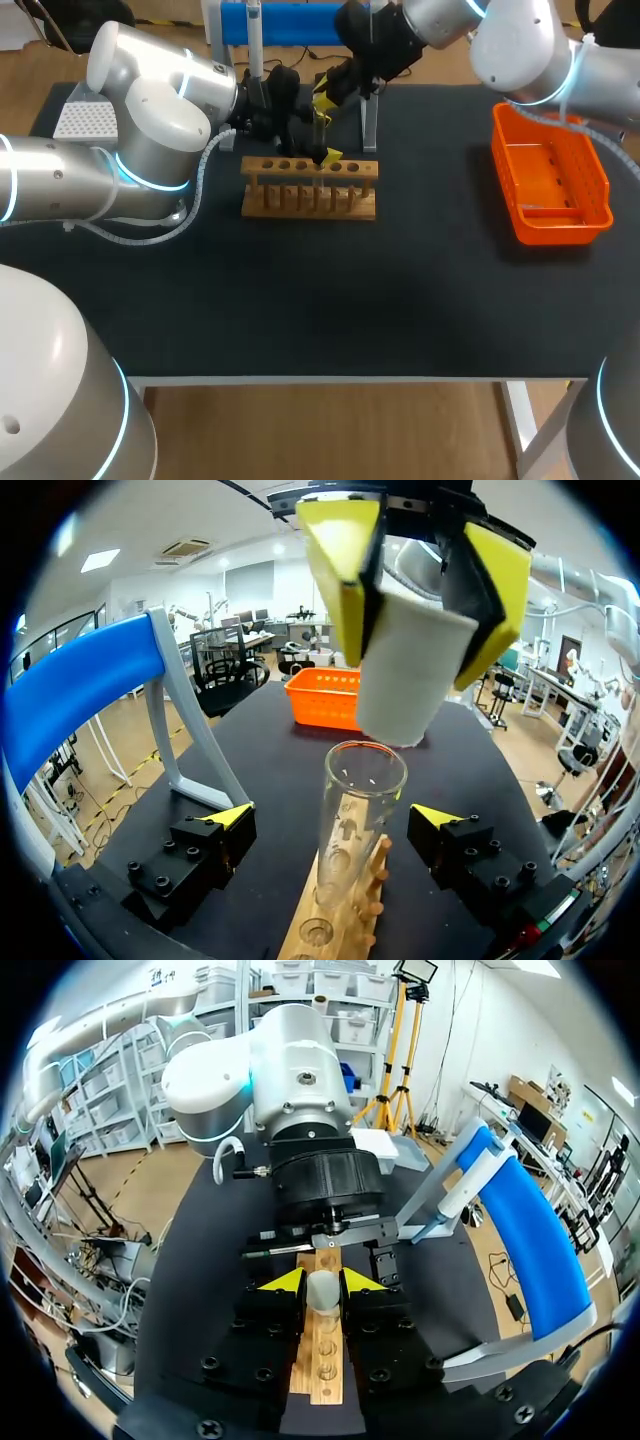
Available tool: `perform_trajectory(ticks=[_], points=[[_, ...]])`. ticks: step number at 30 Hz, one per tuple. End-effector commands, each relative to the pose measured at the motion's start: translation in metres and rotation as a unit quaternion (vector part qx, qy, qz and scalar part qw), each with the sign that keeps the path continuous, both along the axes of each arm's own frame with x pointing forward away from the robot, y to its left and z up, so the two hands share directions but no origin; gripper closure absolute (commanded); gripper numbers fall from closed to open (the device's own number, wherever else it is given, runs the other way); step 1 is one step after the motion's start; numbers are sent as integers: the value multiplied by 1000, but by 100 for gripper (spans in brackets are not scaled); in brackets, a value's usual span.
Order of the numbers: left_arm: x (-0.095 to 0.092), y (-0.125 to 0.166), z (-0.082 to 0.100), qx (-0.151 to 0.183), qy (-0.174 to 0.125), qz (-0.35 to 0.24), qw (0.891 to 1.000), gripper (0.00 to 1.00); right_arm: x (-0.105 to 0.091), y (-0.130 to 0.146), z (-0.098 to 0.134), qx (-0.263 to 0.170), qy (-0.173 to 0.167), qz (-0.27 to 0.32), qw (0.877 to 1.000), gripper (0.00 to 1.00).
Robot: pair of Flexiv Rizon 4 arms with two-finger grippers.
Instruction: Invert the test tube, pick up the pipette, mount the tip to pipette, aspirate from beaker and dispense into the tube, eject the tip, return the pipette, and cap with the stopper.
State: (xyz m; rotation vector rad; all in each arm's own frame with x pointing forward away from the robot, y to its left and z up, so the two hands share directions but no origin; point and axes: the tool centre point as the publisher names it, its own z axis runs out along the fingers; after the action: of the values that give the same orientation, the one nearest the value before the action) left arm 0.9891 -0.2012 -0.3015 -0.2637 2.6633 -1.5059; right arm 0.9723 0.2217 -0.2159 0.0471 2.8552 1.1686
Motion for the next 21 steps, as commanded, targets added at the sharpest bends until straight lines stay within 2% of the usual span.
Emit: perform_trajectory(ticks=[1,13,21], points=[[-1,0,0,0,-1,1,1000,0,2,1,-4,-7,3,0,1000,100],[-1,0,0,0,-1,1,1000,0,4,3,-13,-12,9,1,1000,100],[-1,0,0,0,-1,1,1000,0,3,2,-1,-6,-3,-1,1000,100]])
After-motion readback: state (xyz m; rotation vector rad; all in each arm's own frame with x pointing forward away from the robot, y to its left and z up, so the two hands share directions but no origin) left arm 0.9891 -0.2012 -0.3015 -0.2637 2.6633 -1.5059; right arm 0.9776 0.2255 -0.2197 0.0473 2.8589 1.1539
